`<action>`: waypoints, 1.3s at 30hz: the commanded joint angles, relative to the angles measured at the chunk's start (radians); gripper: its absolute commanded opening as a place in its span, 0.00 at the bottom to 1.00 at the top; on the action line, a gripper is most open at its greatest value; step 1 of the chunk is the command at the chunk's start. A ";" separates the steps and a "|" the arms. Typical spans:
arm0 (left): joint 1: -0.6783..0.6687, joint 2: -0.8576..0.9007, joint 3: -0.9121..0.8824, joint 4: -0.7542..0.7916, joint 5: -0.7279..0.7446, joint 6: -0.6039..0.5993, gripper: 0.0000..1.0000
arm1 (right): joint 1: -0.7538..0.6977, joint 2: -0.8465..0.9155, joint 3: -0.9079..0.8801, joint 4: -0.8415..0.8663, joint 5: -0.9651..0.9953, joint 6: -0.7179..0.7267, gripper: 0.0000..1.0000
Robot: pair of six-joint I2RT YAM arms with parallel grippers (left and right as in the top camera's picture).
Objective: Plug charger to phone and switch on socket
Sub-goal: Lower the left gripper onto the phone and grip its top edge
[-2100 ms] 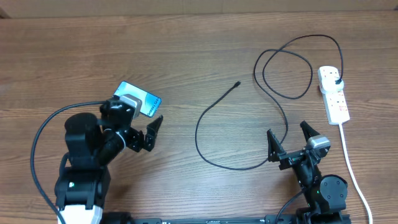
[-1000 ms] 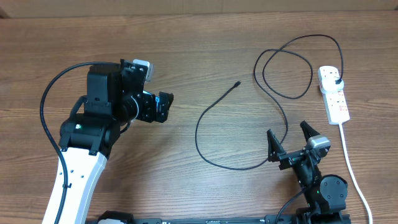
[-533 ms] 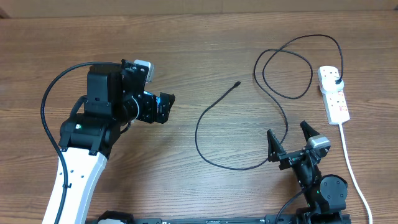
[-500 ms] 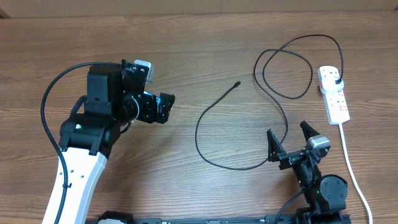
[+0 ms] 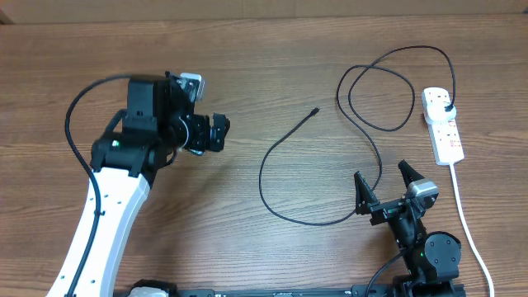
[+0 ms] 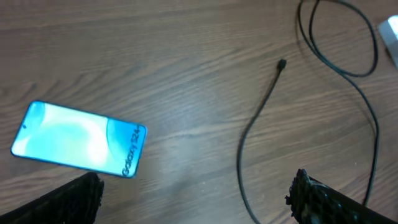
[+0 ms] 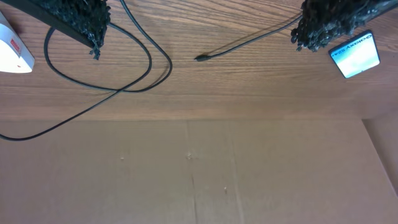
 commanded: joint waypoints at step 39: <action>-0.014 0.284 0.427 -0.151 -0.091 -0.059 1.00 | 0.006 -0.008 -0.011 0.003 0.006 0.003 1.00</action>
